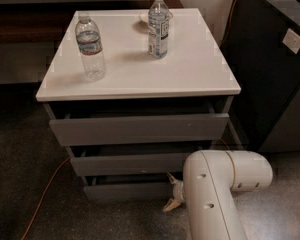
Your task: Place water bottle into bottom drawer
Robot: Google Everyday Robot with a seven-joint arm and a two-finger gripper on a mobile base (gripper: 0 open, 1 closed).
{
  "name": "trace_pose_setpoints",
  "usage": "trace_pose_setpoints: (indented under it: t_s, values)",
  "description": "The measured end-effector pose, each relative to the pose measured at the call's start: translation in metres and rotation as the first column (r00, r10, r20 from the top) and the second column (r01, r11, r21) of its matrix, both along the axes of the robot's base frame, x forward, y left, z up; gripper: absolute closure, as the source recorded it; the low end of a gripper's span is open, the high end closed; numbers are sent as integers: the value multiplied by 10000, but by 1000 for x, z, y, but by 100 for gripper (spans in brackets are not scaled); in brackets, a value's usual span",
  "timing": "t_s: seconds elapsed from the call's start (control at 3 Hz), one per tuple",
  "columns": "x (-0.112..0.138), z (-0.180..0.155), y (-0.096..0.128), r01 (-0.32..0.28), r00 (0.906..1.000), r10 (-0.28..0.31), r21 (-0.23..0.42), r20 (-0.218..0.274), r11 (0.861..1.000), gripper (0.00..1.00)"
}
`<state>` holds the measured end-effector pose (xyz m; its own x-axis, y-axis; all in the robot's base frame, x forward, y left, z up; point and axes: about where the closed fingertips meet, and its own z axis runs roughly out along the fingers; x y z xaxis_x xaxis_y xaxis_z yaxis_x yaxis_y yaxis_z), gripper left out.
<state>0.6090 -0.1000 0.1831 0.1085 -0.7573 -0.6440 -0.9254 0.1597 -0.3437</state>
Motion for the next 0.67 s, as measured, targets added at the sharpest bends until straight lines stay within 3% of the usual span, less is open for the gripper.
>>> trace_pose_setpoints:
  t_s: [0.33,0.67]
  values:
    - [8,-5,-3,52,10000,-52,6,0,10000,0]
    - [18,-4,2,-16,10000,16,-283,-11,9996,18]
